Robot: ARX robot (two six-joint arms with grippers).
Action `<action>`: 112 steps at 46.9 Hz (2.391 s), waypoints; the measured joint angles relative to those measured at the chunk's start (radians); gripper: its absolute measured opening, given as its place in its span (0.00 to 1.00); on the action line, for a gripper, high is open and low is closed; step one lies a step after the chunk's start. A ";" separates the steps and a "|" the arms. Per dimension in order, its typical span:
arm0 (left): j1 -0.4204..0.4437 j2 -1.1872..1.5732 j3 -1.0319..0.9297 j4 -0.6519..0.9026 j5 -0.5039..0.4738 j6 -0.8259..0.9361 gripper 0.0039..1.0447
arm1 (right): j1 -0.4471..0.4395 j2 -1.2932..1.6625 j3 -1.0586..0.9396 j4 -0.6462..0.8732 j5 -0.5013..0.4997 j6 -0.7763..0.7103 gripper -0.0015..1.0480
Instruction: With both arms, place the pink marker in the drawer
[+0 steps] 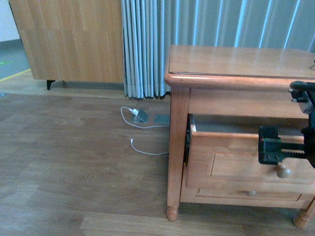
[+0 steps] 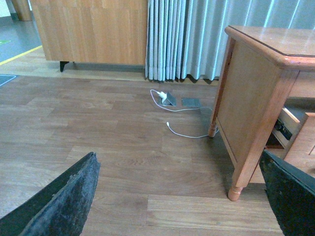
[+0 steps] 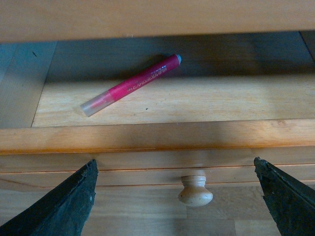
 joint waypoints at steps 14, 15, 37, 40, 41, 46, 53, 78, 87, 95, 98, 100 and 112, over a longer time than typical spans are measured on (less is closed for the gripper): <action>0.000 0.000 0.000 0.000 0.000 0.000 0.94 | -0.002 0.172 0.184 0.074 0.051 0.028 0.92; 0.000 0.000 0.000 0.000 0.000 0.000 0.94 | -0.003 0.182 0.192 0.082 0.055 0.029 0.92; 0.000 0.000 0.000 0.000 0.000 0.000 0.94 | -0.010 0.244 0.202 0.201 0.076 -0.005 0.92; 0.000 0.000 0.000 0.000 0.000 0.000 0.94 | -0.013 0.234 0.193 0.203 0.071 -0.005 0.92; 0.000 0.000 0.000 0.000 0.000 0.000 0.94 | -0.014 0.229 0.188 0.204 0.070 -0.005 0.92; 0.000 0.000 0.000 0.000 0.000 0.000 0.94 | -0.019 0.187 0.161 0.195 0.063 -0.005 0.92; 0.000 0.000 0.000 0.000 0.000 0.000 0.94 | -0.029 0.052 0.081 0.141 0.020 -0.005 0.92; 0.000 0.000 0.000 0.000 0.000 0.000 0.94 | -0.106 -0.760 -0.369 -0.249 -0.263 0.085 0.92; 0.000 0.000 0.000 0.000 0.000 0.000 0.94 | -0.163 -1.087 -0.455 -0.426 -0.311 0.124 0.92; 0.000 0.000 0.000 0.000 0.000 0.000 0.94 | -0.194 -1.226 -0.473 -0.462 -0.327 0.141 0.92; 0.000 0.000 0.000 0.000 0.000 0.000 0.94 | -0.194 -1.219 -0.473 -0.463 -0.327 0.142 0.92; 0.000 0.000 0.000 0.000 0.000 0.000 0.94 | -0.179 -1.222 -0.492 -0.418 -0.282 0.120 0.89; 0.000 0.000 0.000 0.000 0.000 0.000 0.94 | -0.106 -1.323 -0.670 -0.122 -0.103 -0.086 0.49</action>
